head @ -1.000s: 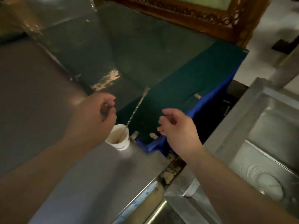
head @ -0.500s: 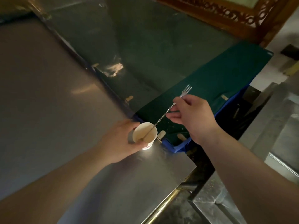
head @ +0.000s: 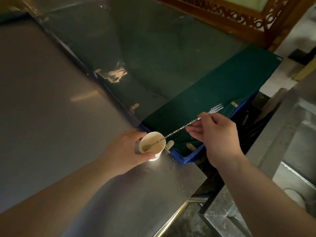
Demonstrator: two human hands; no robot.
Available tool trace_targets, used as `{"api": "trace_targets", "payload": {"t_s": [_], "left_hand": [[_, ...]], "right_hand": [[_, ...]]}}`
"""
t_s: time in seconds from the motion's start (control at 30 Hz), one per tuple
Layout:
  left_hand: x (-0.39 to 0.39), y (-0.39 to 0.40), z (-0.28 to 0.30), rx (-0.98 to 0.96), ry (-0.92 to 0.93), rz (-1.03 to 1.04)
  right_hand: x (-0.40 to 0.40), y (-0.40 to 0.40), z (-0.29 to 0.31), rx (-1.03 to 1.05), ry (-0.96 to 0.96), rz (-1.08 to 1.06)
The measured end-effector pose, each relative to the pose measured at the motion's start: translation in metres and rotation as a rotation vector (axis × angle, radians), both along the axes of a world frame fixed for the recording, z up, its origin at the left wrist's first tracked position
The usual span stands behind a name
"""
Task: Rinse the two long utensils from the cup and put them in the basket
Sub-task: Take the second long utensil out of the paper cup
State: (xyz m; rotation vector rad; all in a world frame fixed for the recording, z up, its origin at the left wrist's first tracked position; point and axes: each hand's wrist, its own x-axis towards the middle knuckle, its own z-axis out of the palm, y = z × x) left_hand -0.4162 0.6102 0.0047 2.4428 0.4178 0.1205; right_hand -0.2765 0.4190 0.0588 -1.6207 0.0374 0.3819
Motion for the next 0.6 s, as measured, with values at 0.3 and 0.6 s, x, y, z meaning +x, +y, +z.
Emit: {"api": "trace_targets", "payload": {"t_s": [0.3,0.6], "left_hand": [[-0.001,-0.001,0.000,-0.030,0.054,0.038],[0.002,-0.020,0.041,-0.115,-0.099,0.209]], "right_hand": [[-0.001,-0.025,0.002,0.165,0.182,-0.127],[-0.001,-0.066,0.013,0.386,0.253,-0.207]]}}
